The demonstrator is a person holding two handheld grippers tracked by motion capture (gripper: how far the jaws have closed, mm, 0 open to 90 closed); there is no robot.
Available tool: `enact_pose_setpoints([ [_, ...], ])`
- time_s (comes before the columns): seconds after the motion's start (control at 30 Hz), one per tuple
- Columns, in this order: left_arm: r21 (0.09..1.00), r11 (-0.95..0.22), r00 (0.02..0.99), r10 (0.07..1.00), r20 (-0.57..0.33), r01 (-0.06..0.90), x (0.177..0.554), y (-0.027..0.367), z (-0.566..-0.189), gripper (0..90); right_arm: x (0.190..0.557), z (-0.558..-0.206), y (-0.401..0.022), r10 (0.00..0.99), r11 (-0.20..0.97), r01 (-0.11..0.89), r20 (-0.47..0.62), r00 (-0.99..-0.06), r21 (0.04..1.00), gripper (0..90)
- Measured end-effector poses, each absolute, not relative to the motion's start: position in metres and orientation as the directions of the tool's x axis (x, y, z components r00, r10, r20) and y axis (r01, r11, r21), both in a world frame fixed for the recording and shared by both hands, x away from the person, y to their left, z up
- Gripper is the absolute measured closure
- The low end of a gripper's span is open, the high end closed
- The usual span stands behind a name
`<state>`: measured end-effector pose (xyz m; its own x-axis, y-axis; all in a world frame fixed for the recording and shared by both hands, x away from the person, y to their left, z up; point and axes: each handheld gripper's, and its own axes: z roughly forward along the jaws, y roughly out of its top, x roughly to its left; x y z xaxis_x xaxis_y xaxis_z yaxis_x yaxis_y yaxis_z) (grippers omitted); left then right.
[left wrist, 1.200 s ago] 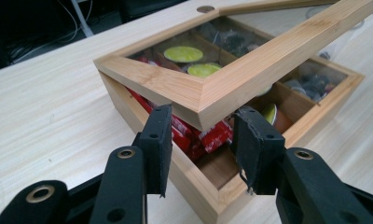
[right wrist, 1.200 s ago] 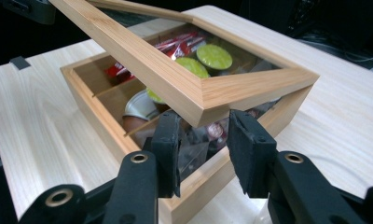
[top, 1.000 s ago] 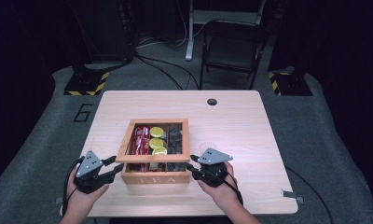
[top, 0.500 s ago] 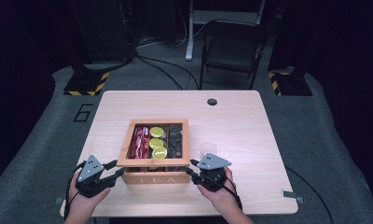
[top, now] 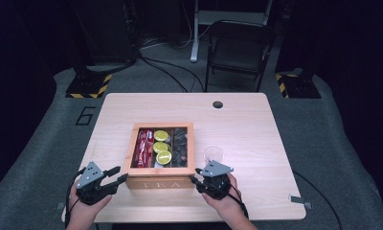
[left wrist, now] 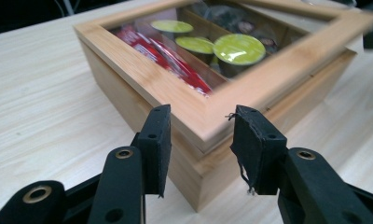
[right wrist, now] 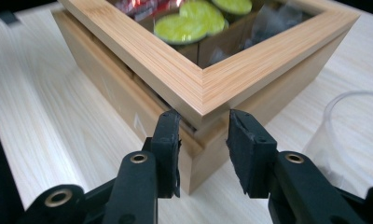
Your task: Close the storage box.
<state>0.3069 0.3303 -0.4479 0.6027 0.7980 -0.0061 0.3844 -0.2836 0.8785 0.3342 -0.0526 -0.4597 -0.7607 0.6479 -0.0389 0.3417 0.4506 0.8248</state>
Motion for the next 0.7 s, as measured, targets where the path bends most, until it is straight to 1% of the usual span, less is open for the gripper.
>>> enact_pose_setpoints([
  [0.07, 0.877, -0.27, 0.597, 0.802, -0.023, 0.398, 0.3068, 0.3325, -0.4495, 57.0, 0.3336, -0.4613, -0.0513, 0.649, 0.465, 0.347, -0.047, -0.759, 0.815, 63.9],
  [0.13, 0.874, -0.277, 0.598, 0.801, -0.019, 0.4, 0.3071, 0.3339, -0.4495, 57.0, 0.3345, -0.4613, -0.0516, 0.648, 0.461, 0.348, -0.042, -0.761, 0.816, 63.9],
  [0.23, 0.869, -0.274, 0.595, 0.804, -0.029, 0.412, 0.3077, 0.3357, -0.4496, 56.8, 0.3358, -0.4602, -0.0538, 0.645, 0.444, 0.359, -0.015, -0.764, 0.821, 63.9],
  [0.7, 0.867, -0.285, 0.599, 0.801, -0.018, 0.408, 0.3082, 0.3347, -0.4504, 56.1, 0.3367, -0.4616, -0.0532, 0.645, 0.448, 0.364, -0.014, -0.764, 0.816, 64.0],
])
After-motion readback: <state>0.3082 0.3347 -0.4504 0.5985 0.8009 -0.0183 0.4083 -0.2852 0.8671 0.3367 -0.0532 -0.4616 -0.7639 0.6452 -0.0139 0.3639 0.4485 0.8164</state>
